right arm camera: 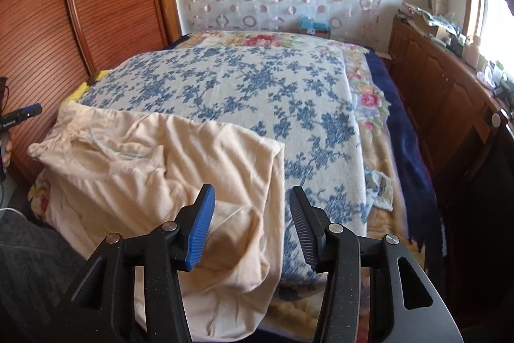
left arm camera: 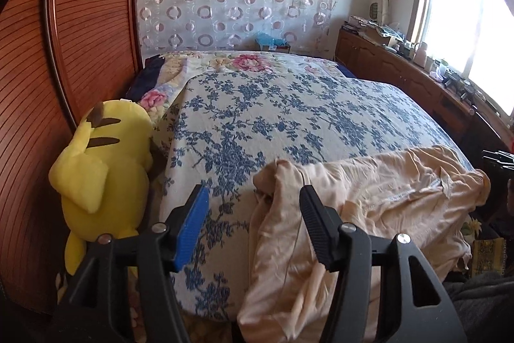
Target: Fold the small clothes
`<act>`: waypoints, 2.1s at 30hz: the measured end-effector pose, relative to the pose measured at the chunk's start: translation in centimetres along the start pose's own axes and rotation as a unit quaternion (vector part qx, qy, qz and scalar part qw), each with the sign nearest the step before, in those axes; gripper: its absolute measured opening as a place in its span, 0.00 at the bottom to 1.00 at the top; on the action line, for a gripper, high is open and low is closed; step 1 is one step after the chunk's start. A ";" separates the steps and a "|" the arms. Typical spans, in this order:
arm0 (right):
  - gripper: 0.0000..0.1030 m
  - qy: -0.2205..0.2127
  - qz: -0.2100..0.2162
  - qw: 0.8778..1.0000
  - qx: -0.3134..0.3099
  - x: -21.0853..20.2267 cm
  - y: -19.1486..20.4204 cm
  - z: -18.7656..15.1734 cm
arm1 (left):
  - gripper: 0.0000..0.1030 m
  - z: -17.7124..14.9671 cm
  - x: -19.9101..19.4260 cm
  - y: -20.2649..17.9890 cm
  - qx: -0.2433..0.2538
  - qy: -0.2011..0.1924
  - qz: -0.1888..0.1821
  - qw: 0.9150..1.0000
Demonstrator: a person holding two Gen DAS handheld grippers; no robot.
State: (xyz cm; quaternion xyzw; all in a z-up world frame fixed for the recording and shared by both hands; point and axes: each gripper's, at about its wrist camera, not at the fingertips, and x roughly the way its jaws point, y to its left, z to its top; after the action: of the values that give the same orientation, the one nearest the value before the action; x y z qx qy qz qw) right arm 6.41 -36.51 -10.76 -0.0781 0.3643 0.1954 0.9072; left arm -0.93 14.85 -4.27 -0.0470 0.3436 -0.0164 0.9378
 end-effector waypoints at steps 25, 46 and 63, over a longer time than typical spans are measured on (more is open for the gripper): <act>0.58 0.054 0.002 0.999 0.003 10.7 -1.3 2.5 | 0.56 -0.3 7.6 0.0 -0.004 0.083 -0.004 0.997; 0.12 0.061 0.038 0.997 -0.037 10.7 0.9 2.8 | 0.38 0.0 8.8 -0.8 0.017 0.078 -0.014 0.997; 0.05 -0.094 0.023 0.995 -0.026 -1.7 2.2 7.3 | 0.04 6.8 -7.0 -4.1 0.030 -0.112 -0.076 0.990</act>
State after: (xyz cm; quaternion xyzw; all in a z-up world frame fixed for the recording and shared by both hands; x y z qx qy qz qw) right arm 8.94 -32.95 -4.28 -0.0745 0.2738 0.2319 0.9304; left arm -1.87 11.72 5.80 -0.0466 0.2313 -0.0926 0.9674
